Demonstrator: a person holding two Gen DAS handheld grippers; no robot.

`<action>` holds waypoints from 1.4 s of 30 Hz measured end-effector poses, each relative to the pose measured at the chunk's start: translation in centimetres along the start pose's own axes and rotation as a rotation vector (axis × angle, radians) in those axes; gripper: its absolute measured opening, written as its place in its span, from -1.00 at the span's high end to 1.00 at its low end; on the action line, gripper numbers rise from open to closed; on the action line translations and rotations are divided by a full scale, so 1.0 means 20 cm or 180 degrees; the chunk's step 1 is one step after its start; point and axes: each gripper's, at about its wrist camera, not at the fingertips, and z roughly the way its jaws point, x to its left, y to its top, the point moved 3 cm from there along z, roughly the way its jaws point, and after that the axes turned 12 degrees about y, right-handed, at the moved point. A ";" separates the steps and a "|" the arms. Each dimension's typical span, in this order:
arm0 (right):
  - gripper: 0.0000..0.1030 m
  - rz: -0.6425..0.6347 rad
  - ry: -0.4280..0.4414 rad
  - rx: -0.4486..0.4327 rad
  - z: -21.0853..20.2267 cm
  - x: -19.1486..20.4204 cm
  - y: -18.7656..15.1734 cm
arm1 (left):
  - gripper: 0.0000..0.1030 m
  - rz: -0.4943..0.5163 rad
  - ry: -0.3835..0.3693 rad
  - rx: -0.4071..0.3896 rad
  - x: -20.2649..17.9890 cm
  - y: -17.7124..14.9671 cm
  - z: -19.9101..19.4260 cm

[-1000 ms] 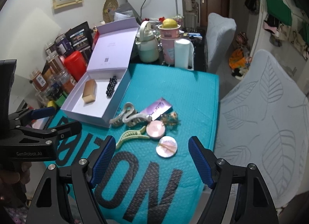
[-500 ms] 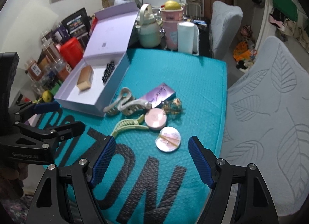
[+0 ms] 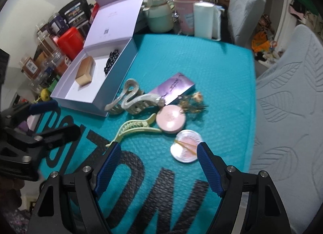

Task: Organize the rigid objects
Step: 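Grasp the pearly S-shaped claw with the left tool while the right tool grasps the green claw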

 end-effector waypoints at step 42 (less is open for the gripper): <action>0.65 0.1033 0.0143 0.0414 0.36 -0.08 0.00 | -0.99 -0.0016 0.0004 0.0019 0.14 0.15 0.12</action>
